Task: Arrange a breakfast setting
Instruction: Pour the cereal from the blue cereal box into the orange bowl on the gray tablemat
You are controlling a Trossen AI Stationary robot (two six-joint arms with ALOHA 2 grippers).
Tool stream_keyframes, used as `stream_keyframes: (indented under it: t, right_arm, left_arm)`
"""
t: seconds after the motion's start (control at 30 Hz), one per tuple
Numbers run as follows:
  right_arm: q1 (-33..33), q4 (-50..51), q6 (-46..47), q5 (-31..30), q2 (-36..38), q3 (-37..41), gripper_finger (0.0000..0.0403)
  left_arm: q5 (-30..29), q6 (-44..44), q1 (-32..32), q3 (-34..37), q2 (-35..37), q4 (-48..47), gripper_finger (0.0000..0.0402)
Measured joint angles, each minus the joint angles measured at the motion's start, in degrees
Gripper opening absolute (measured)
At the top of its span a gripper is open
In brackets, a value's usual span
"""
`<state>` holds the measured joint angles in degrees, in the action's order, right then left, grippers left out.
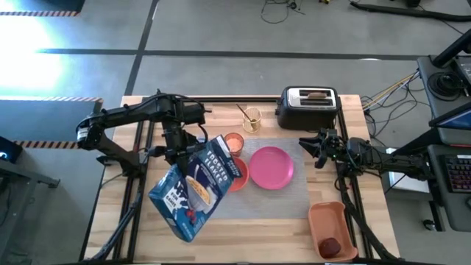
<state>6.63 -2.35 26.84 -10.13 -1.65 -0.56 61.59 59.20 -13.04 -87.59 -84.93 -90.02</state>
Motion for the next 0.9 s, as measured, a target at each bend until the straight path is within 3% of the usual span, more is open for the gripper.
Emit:
stream_keyframes:
  t: [0.33, 0.9]
  right_arm:
    - [0.0, 0.0, 0.0, 0.0, 0.0, 0.0, 0.0091]
    - [0.0, 0.0, 0.0, 0.0, 0.0, 0.0, 0.0091]
  left_arm:
    - [5.3, -1.1, -0.3, 0.4, 0.0, 0.0, 0.0014]
    - [5.2, -3.1, -2.0, 4.2, 0.0, 0.0, 0.0014]
